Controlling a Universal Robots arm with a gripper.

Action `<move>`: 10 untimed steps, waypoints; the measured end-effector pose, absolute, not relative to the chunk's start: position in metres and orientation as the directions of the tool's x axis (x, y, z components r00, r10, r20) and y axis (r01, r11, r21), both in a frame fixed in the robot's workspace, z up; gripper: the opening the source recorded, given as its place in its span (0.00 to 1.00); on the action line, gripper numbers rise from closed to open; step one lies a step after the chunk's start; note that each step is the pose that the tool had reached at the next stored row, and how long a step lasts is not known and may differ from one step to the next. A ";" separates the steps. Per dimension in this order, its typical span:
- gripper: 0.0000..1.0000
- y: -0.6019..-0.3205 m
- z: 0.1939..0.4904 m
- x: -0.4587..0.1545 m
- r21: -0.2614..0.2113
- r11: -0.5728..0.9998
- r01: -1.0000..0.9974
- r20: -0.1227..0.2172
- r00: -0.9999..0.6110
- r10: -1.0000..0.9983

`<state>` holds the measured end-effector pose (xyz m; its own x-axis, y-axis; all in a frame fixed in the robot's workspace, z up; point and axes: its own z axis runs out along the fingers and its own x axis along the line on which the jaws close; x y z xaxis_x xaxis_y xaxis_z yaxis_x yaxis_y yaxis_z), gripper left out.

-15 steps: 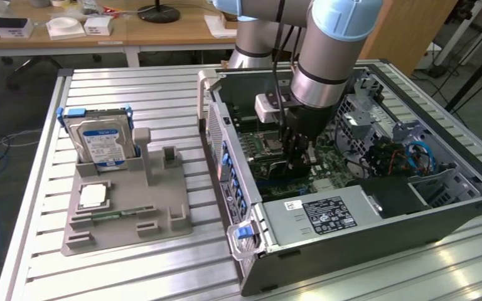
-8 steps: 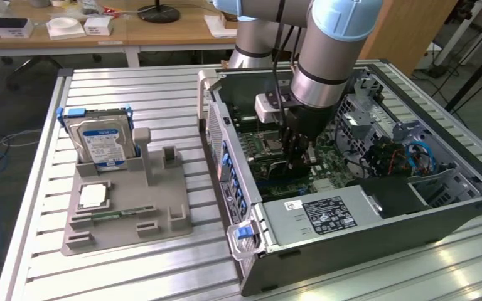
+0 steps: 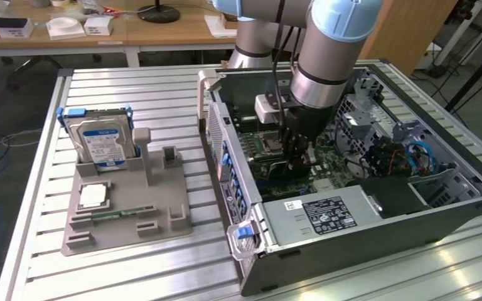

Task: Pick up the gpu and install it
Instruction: 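Insert the gpu into the slot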

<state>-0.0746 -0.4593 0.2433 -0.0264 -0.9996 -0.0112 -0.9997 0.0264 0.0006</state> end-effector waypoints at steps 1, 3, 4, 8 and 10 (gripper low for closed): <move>0.26 -0.459 0.243 -0.075 0.001 0.026 -1.000 -0.011 -0.026 -1.000; 0.26 -0.459 0.242 -0.075 0.001 0.026 -1.000 -0.011 -0.026 -1.000; 0.26 -0.459 0.242 -0.075 0.001 0.026 -1.000 -0.011 -0.026 -1.000; 0.26 -0.459 0.242 -0.075 0.001 0.027 -1.000 -0.011 -0.027 -1.000; 0.26 -0.459 0.242 -0.075 0.001 0.027 -1.000 -0.012 -0.027 -1.000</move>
